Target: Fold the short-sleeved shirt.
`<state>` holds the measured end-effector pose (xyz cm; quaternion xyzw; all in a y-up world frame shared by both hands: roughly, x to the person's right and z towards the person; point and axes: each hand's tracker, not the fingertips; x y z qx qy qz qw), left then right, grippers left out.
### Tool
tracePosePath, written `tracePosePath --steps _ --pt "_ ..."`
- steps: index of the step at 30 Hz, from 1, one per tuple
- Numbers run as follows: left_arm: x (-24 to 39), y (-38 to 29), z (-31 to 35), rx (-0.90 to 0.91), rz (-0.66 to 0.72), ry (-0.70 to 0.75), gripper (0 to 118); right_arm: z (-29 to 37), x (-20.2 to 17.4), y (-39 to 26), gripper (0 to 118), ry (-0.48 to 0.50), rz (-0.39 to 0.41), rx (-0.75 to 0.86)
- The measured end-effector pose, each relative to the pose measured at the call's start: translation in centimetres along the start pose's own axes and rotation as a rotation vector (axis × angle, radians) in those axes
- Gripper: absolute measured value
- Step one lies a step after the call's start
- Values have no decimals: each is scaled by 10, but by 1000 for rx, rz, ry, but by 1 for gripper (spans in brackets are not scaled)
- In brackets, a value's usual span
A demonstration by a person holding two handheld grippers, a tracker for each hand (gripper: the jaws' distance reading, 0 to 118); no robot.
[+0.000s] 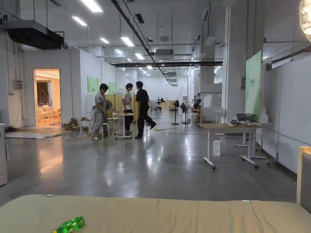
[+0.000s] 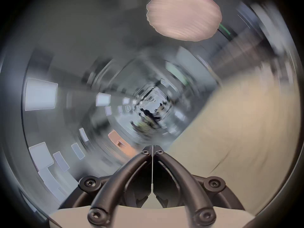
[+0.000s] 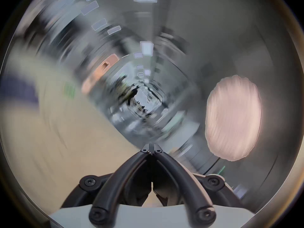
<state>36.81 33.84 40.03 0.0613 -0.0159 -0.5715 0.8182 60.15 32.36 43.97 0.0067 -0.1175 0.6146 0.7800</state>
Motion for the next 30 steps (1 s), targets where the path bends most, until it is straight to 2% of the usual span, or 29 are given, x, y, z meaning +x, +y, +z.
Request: tracePosePath --steps 1,2,3,4,5,7,9,10,11,12,15,17,18,19,20,21,22,24,25,26,27,28,30 --pt "29 -15 -3 15 -300 1 1 2 -23 -2 0 52 253 60" --pt "49 -29 -5 62 -505 -67 1 5 -42 -12 0 135 424 111" --pt "70 -43 -1 90 -635 -152 1 14 -61 -20 0 222 518 196" --pt "82 -52 4 118 -685 -243 1 21 -74 -30 0 301 587 263" --pt "94 -63 9 157 -723 -335 1 27 -96 -43 0 403 704 309" --pt "109 -71 23 205 -810 -414 1 42 -113 -50 0 505 902 357" --pt "113 -76 32 266 -861 -415 1 55 -114 -58 0 551 889 439" --pt "111 -73 33 266 -819 -394 1 56 -112 -55 0 561 853 431" --pt "102 -67 29 229 -696 -371 1 53 -107 -50 0 543 775 401" --pt "90 -55 23 177 -551 -336 1 40 -96 -42 0 507 640 330" --pt "25 -28 -8 -12 166 -253 1 6 -47 -17 0 385 144 149" --pt "-24 -31 -20 -59 740 -217 1 -12 -14 -12 0 262 -228 55" --pt "-39 -40 -21 -41 982 -211 1 -16 -1 -14 0 193 -413 1" --pt "-50 -53 -15 -15 1206 -193 1 -17 12 -19 0 105 -642 -43" --pt "-49 -66 -11 31 1335 -172 1 -15 22 -30 0 64 -884 -118" --pt "-43 -75 -6 87 1385 -111 1 -13 29 -41 0 50 -1087 -109" --pt "-39 -78 -3 81 1378 -56 1 -11 33 -52 0 67 -1266 -86" --pt "-36 -77 3 -35 1327 -73 1 -9 27 -72 0 195 -1520 -181" --pt "-36 -79 4 -35 1307 -111 1 -9 34 -70 0 162 -1361 -97" --pt "-35 -81 6 -23 1298 -116 1 -8 30 -71 0 172 -1347 -165" --pt "-34 -84 4 -29 1294 -106 1 -7 32 -68 0 138 -1275 -141" --pt "-34 -83 4 -39 1289 -97 1 -7 31 -68 0 125 -1255 -137" --pt "-33 -83 4 -49 1275 -105 1 -5 26 -71 0 179 -1345 -180"
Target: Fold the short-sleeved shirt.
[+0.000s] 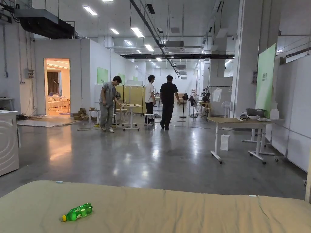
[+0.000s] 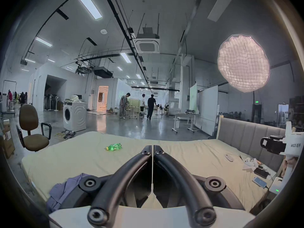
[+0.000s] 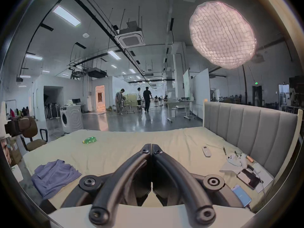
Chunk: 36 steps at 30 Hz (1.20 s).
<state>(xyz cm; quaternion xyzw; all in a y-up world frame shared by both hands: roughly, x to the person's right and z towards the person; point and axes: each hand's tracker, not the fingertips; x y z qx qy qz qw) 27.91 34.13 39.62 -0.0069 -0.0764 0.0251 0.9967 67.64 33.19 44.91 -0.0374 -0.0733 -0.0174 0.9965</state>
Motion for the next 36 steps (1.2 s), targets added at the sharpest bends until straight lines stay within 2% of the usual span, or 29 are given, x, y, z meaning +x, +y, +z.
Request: tracePosePath --steps 3,5,12,29,31,33,36 --pt "6 4 4 -4 -45 -9 1 2 -1 -3 0 -7 6 22" --pt "9 9 5 -12 -58 -20 1 3 -4 -2 0 -14 38 34" --pt "11 12 5 -6 -46 -31 1 7 -1 4 0 -21 50 35" --pt "10 9 5 -8 -58 -38 1 9 1 0 0 -19 35 17" --pt "5 9 4 -16 -53 -39 1 9 2 0 0 -18 33 13" --pt "-6 8 -1 -61 -54 30 1 10 1 0 0 -17 36 12" --pt "-40 4 -4 -94 34 35 1 13 1 -1 0 -4 47 12"
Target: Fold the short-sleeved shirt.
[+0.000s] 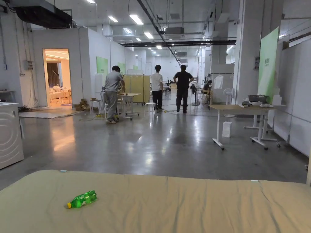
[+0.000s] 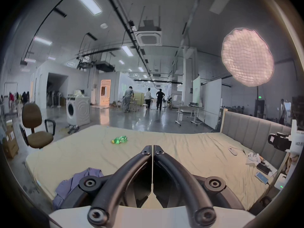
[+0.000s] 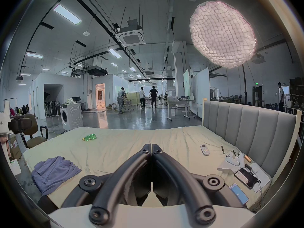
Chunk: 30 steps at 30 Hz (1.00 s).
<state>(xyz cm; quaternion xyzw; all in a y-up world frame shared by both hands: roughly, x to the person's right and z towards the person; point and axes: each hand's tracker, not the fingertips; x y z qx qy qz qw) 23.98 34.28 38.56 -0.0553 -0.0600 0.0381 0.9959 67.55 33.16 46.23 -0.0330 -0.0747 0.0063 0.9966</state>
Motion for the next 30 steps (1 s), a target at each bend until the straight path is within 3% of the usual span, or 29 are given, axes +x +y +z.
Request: tracePosePath --steps 5,7,9,11,14,18,19,21,25,27,30 --pt "-52 -13 -6 -109 -93 68 3 -3 -2 -11 0 20 -19 -25" --pt "-70 -19 -8 -127 -67 63 21 -7 -4 -17 0 31 -25 -46" --pt "-86 -26 -14 -175 -11 74 59 -10 -7 -22 0 40 -23 -66" --pt "-105 -37 -25 -244 31 74 83 -12 -10 -27 0 57 -13 -86" --pt "-124 -55 -48 -376 41 76 89 -16 -14 -34 0 78 3 -116" --pt "-145 -88 -88 -516 48 84 117 -27 -18 -44 0 103 -7 -173" --pt "-153 -98 -101 -565 83 51 117 -29 -19 -49 0 106 -27 -215" --pt "-167 -116 -123 -634 117 47 117 -32 -23 -54 0 111 4 -232" --pt "-186 -146 -163 -698 90 115 117 -38 -28 -67 0 110 44 -273" --pt "-192 -159 -181 -753 135 135 117 -41 -29 -79 0 118 0 -310" --pt "-202 -187 -204 -811 52 155 116 -47 -30 -98 0 137 -61 -390"
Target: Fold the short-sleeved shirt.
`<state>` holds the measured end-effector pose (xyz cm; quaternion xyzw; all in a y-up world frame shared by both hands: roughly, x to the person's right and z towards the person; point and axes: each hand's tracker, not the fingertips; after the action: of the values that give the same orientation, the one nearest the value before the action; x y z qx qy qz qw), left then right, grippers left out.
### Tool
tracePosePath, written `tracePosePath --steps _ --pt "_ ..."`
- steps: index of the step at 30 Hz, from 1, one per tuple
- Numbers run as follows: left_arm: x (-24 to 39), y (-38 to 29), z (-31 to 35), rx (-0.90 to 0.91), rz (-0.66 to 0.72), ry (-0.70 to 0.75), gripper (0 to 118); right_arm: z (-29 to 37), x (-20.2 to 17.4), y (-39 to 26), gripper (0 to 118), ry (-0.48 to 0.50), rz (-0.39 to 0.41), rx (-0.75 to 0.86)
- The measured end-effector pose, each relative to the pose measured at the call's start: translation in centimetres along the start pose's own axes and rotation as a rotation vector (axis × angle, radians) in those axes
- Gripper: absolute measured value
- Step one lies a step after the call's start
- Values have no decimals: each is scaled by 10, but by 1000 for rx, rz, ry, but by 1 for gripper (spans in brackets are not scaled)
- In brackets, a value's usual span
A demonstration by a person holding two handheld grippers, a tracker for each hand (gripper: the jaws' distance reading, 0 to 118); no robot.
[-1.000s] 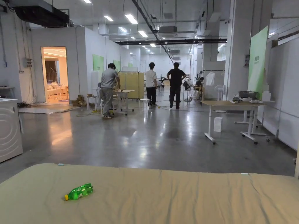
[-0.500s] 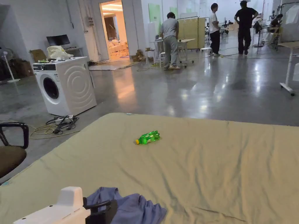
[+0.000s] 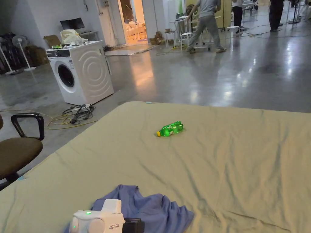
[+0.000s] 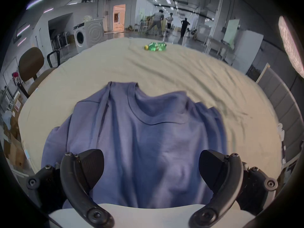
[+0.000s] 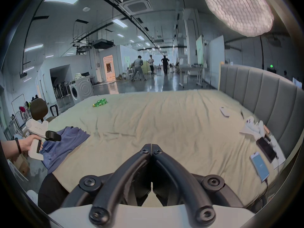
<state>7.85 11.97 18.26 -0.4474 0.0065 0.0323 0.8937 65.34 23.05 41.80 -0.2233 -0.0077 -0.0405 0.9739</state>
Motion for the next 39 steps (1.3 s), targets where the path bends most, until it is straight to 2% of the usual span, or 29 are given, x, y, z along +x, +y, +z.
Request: tracePosePath --steps 2,5,8,9,10,12,13,14,15,18,20,22,26,29,31,36,39 --pt "-2 -1 -18 -52 16 34 114 -5 -1 -7 0 1 12 -33" --pt "7 -8 -27 -102 40 31 92 -10 1 -16 0 -2 21 -60" --pt "9 -5 -35 -90 16 54 92 -14 2 -22 0 4 9 -86" --pt "10 -3 -33 -100 14 63 89 -15 2 -24 0 3 6 -91" --pt "12 -2 -31 -105 8 66 81 -14 3 -26 0 5 2 -94" --pt "19 1 -20 -102 -9 51 43 -13 3 -27 0 14 -5 -101" --pt "21 2 -18 -97 -25 42 19 -12 2 -28 0 14 -6 -102" --pt "22 3 -17 -96 -27 57 8 -11 3 -28 0 15 -8 -102" --pt "18 4 -20 -97 -16 73 8 -9 4 -28 0 18 -10 -102" --pt "17 12 -8 -68 139 60 4 -1 11 -29 0 20 -8 -92" --pt "25 31 14 34 104 0 4 3 15 -30 0 16 -7 -70" --pt "43 49 31 68 87 -31 4 4 21 -31 0 20 -42 -70" --pt "111 82 48 161 48 -202 4 17 27 -33 0 13 -95 -44" --pt "192 89 45 141 -112 -262 4 33 33 -35 0 -10 -101 -22" --pt "256 75 36 107 -205 -365 4 45 41 -38 0 -54 -106 -7" --pt "406 4 46 17 -393 -647 4 71 66 -43 0 -148 -169 5" --pt "483 -45 58 -24 -556 -793 4 87 81 -48 0 -198 -208 13"
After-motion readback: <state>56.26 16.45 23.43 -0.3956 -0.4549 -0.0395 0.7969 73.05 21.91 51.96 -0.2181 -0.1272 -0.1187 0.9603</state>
